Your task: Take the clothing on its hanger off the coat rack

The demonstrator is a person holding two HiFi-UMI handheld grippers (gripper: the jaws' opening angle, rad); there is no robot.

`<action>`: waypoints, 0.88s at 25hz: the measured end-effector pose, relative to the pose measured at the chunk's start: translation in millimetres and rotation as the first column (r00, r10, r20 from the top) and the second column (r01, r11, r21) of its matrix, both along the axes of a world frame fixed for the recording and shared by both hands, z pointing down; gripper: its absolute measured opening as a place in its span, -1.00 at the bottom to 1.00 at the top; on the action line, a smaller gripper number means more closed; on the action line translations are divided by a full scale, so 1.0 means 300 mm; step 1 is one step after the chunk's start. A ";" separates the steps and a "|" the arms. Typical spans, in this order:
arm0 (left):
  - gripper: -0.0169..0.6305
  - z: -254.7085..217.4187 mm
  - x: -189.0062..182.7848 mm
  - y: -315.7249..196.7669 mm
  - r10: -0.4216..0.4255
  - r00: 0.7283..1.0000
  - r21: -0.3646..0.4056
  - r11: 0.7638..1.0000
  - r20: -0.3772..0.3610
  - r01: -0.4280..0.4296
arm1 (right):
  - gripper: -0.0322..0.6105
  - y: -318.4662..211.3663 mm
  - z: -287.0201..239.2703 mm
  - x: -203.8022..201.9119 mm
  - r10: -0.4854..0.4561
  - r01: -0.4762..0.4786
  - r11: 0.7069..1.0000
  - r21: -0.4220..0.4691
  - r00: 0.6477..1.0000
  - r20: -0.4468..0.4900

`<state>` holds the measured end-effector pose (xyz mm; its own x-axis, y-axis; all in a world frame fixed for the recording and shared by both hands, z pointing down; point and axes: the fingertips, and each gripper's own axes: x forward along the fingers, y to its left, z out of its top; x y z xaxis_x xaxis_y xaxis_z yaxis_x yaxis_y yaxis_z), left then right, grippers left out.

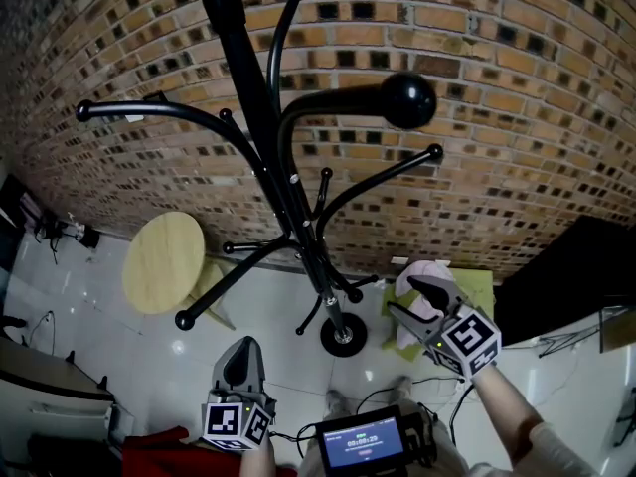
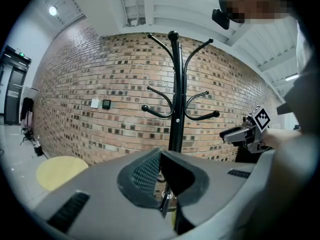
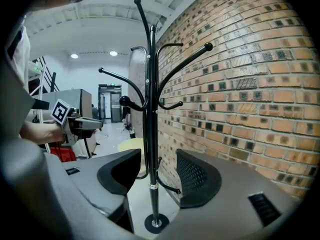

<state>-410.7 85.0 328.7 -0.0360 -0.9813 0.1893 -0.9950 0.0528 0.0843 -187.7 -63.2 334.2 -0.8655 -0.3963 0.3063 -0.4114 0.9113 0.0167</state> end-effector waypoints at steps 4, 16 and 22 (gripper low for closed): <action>-0.91 0.018 -0.028 0.019 -0.013 1.000 -0.002 1.000 -0.003 0.013 | -0.24 0.024 0.036 -0.030 -0.019 0.019 1.000 -0.007 1.000 -0.004; -0.91 0.040 -0.060 -0.003 -0.025 1.000 -0.010 1.000 -0.001 0.025 | -0.26 0.026 0.069 -0.096 -0.052 0.052 0.997 -0.053 0.999 0.003; -0.91 0.060 -0.067 -0.023 -0.032 0.999 -0.014 0.999 -0.003 0.032 | -0.26 0.006 0.087 -0.108 -0.061 0.060 0.997 -0.057 0.998 -0.007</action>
<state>-431.0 78.0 346.7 -0.0666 -0.9769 0.2030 -0.9925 0.0857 0.0868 -220.1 -61.3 360.5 -0.8847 -0.3250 0.3340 -0.3554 0.9342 -0.0322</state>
